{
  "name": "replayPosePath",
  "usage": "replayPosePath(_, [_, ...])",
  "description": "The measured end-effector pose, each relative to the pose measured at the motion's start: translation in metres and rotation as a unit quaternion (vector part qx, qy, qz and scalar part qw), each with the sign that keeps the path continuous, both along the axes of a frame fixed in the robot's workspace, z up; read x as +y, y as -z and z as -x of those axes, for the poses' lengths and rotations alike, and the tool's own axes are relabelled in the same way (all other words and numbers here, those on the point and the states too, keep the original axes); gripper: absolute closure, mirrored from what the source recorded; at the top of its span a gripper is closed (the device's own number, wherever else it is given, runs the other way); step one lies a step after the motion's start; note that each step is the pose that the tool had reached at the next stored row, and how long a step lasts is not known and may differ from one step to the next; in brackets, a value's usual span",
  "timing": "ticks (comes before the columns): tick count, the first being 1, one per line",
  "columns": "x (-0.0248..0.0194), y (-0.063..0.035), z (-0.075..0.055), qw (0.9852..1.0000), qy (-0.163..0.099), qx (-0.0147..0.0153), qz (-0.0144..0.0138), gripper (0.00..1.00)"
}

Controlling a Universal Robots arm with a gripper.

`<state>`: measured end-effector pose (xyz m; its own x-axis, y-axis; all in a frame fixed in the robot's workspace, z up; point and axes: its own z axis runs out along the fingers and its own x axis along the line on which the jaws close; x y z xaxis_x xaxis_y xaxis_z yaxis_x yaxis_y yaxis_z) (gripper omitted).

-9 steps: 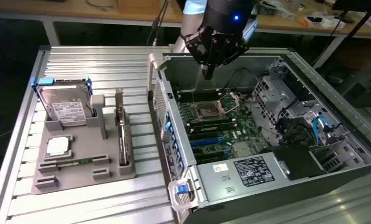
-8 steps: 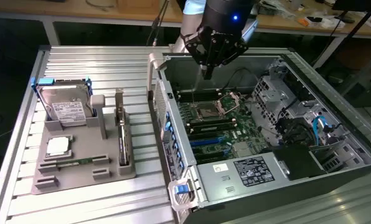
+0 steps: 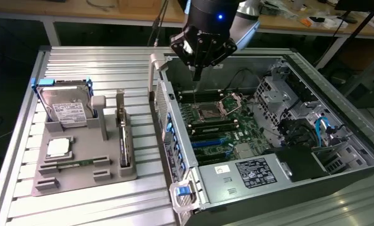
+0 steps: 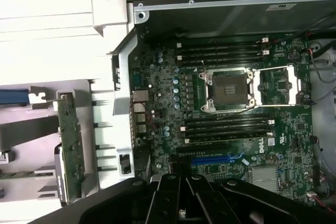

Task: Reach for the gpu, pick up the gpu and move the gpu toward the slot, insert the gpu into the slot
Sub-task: 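Reach for the gpu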

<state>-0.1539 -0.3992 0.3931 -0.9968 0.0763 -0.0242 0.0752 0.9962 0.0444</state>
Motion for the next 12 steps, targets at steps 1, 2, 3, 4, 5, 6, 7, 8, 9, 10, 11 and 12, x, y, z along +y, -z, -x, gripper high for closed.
replayPosePath(1, [0.0,0.0,0.002,1.0,0.0,0.0,0.0,0.89])
replayPosePath(2, [0.0,0.0,0.005,1.0,0.0,0.0001,0.0,0.89])
replayPosePath(3, [-0.0001,0.0001,0.007,1.0,0.0,0.0001,0.0,0.89])
replayPosePath(4, [-0.0001,0.0002,0.009,1.0,0.0,0.0001,0.0,0.89])
replayPosePath(5, [-0.0001,0.0002,0.011,1.0,0.0,0.0002,0.0,0.89])
replayPosePath(6, [-0.0001,0.0002,0.013,1.0,0.0,0.0003,0.0,0.89])
replayPosePath(7, [-0.0001,0.0003,0.015,1.0,0.0,0.0003,0.0,0.89])
replayPosePath(8, [-0.0002,0.0003,0.017,1.0,0.0,0.0003,0.0,0.89])
replayPosePath(9, [-0.0002,0.0003,0.019,1.0,0.0,0.0004,0.0,0.89])
replayPosePath(10, [-0.0002,0.0004,0.021,1.0,0.0,0.0004,0.0001,0.89])
replayPosePath(11, [-0.0002,0.0004,0.024,1.0,0.0,0.0004,0.0,0.89])
replayPosePath(12, [-0.0002,0.0005,0.028,1.0,0.0,0.0005,0.0,0.89])
